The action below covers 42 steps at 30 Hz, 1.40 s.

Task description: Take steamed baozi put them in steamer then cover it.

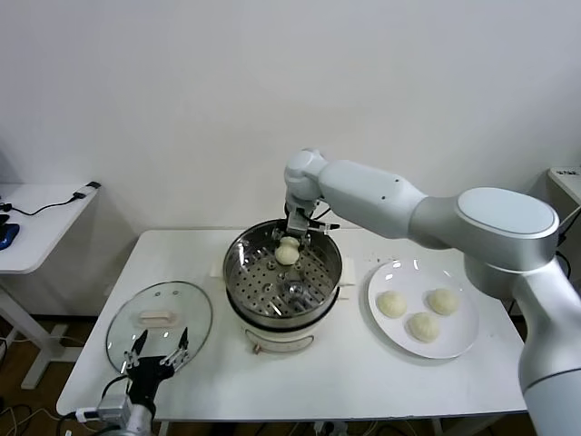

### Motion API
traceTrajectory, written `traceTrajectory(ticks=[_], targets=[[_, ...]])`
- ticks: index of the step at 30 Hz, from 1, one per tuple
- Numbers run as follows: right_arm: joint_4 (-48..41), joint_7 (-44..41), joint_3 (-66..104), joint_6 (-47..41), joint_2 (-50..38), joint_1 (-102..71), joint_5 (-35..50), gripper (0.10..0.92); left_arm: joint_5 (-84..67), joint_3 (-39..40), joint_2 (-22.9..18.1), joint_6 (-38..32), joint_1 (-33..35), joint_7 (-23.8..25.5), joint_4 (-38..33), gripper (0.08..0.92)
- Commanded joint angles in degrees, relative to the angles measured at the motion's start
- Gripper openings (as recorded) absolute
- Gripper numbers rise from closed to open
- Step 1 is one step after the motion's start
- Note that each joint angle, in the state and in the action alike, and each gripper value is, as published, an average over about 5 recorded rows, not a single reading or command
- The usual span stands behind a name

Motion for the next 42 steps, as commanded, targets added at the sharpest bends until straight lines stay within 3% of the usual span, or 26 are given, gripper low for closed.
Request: traceTrajectory(ticks=[1,6,12,16,18,24,31,35,42], targets=[[-2.9,2.0,0.9,1.5,1.3,-1.2,0.2,0.702,-0.1,0.0,0.0,0.0,0.1,-0.1,-0.3,0.823],[1.8,-0.3,-0.1,1.5,-1.5,4.4,6.8,0.81,0.0,-0.1,-0.2,0.1,0.2,0.0,-1.0,0.823],[5.3,-6.6,-6.8,0.6,-6.7,16.5,26.0,0.822,0.3,0.2,-0.6,0.1,0.7,0.1,-1.9,0.823],[8.6,-10.1,-16.3,-9.9,-13.4,24.5,46.2,0.823,0.2,0.1,-0.6,0.0,1.0,0.1,-2.1,0.823],[10.7,-11.1,-20.3,-17.0,-18.0,27.0,52.1,0.823,0.1,0.0,-0.5,0.0,1.0,0.0,-2.1,0.823],[22.6,-7.0,-32.0,-34.4,-31.6,30.5,53.1,0.823,-0.3,-0.2,-0.3,-0.2,0.8,-0.1,-2.1,0.823],[35.4,0.1,-35.5,-48.3,-41.3,24.4,52.8,0.823,-0.4,-0.2,-0.4,-0.3,0.8,-0.1,-2.3,0.823],[34.6,4.1,-31.2,-52.7,-42.9,16.7,50.6,0.823,-0.4,-0.3,-0.2,-0.4,1.0,-0.1,-2.2,0.823],[25.6,6.1,-21.8,-54.1,-40.0,5.3,45.9,0.823,-0.2,-0.1,-0.4,-0.8,1.5,-0.1,-2.2,0.823]])
